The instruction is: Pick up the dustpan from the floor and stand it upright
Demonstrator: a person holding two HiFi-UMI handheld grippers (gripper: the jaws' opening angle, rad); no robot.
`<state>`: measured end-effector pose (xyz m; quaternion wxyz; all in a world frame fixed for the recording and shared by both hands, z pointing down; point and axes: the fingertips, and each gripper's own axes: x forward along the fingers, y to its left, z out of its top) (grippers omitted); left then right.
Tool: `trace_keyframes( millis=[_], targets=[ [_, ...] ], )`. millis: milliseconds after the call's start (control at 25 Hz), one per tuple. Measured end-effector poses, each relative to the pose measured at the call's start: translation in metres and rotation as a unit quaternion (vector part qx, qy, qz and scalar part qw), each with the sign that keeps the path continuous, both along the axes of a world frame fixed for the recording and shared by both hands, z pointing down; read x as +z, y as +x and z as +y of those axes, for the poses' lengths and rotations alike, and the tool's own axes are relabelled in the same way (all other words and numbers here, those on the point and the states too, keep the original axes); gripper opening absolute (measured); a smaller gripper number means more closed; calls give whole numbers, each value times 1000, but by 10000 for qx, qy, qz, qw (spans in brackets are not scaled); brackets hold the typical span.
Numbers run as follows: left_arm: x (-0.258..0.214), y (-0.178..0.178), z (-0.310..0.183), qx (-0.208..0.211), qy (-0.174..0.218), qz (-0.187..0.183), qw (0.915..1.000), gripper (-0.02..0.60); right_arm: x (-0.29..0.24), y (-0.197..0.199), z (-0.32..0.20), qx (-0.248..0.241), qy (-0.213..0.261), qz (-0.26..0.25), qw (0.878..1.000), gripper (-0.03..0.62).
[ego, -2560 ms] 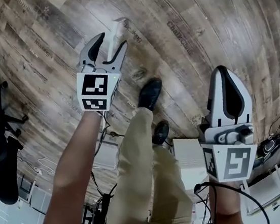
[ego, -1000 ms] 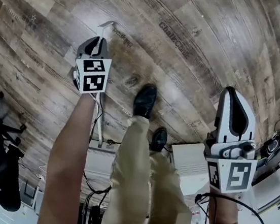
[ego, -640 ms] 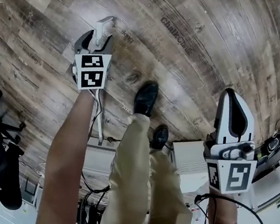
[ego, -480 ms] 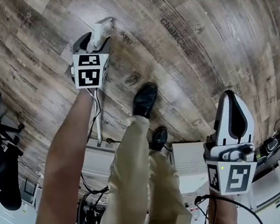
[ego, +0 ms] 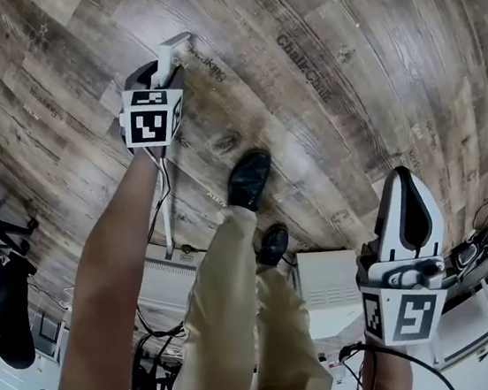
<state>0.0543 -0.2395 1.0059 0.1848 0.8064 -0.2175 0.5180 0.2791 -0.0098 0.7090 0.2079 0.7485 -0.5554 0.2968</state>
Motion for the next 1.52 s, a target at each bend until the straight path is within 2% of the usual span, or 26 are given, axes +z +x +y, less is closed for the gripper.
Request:
trace_keyframes(
  millis=[40,120,360,640,920,1160,1520],
  targets=[
    [1,-1,0,-9,-1,-25,10000,136,0,0,1,-1,-15,6,10000,8],
    [2,-1,0,51,26,-64,10000,91,-2,-2,2,-12,6,16,10000,8],
    [-12,-6,-1,76,30,-59,9999,86,-18,-6,-1,10,193,42,9998,8],
    [-64,-20,-4,13,134,8,9999,86,-58,-20,-6,-15,412,8,9992,6],
    [-149,-46,-2,-105,335,104,9993,83,-119,-39,-6,-101,634,75,9979,3],
    [-240,-90,1,-371,764,249,9961,81,-193,-57,-10,-313,1137,153,9929,2],
    [-378,-153,60,-375,1318,645,9885,80,-314,-97,19,-663,1857,386,9796,2]
  ],
)
